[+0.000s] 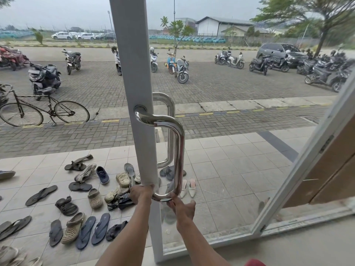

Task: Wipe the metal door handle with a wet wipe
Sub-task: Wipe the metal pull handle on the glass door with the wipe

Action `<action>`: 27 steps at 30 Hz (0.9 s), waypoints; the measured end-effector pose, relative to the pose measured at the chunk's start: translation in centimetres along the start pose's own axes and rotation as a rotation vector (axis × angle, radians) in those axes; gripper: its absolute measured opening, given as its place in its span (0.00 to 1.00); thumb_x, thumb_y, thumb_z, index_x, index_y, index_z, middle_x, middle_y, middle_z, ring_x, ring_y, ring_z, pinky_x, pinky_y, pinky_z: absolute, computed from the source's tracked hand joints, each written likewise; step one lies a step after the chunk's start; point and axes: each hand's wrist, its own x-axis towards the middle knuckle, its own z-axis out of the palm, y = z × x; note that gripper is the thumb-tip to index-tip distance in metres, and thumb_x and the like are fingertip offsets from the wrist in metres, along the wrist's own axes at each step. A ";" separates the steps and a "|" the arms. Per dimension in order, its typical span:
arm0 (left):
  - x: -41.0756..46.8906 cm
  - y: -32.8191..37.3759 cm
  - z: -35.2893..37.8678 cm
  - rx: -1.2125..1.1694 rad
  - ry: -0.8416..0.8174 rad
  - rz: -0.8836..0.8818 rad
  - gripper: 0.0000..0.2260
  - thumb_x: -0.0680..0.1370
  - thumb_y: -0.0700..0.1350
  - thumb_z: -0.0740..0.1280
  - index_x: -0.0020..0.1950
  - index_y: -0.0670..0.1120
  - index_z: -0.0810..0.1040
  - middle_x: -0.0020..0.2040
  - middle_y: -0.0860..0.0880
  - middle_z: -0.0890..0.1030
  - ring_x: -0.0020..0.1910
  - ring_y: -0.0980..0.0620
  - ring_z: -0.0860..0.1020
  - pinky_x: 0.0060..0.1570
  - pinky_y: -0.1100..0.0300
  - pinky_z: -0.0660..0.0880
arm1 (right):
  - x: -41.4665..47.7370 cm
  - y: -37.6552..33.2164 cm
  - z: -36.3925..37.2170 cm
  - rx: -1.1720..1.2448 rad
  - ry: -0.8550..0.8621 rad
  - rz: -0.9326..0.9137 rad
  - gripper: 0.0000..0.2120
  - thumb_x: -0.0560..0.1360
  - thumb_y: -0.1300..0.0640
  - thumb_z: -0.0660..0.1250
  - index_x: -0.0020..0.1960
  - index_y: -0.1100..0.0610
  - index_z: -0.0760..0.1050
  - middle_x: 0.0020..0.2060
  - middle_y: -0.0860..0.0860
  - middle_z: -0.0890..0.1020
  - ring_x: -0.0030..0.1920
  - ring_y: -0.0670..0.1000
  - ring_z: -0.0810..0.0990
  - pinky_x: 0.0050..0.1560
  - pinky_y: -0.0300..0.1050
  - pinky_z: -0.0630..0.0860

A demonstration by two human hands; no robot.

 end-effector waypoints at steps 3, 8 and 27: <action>-0.2 -0.2 0.1 -0.004 0.014 -0.009 0.31 0.67 0.47 0.82 0.62 0.33 0.76 0.61 0.35 0.81 0.61 0.37 0.81 0.52 0.50 0.80 | 0.4 0.2 -0.1 -0.009 0.001 -0.056 0.66 0.49 0.50 0.88 0.78 0.60 0.56 0.64 0.62 0.77 0.48 0.58 0.87 0.54 0.55 0.84; -0.5 -3.5 0.1 -0.325 -0.148 -0.113 0.40 0.54 0.55 0.82 0.58 0.33 0.79 0.51 0.38 0.85 0.48 0.40 0.85 0.46 0.54 0.81 | -0.4 0.5 0.5 -0.147 0.048 -0.040 0.69 0.48 0.42 0.87 0.79 0.60 0.56 0.68 0.62 0.75 0.65 0.60 0.78 0.67 0.56 0.75; 1.7 -2.5 0.3 0.049 -0.072 0.057 0.24 0.67 0.49 0.81 0.56 0.36 0.82 0.56 0.39 0.84 0.56 0.41 0.83 0.50 0.55 0.79 | -1.7 1.3 0.2 -0.277 0.051 -0.106 0.45 0.64 0.53 0.83 0.75 0.61 0.67 0.63 0.61 0.79 0.63 0.60 0.78 0.65 0.54 0.76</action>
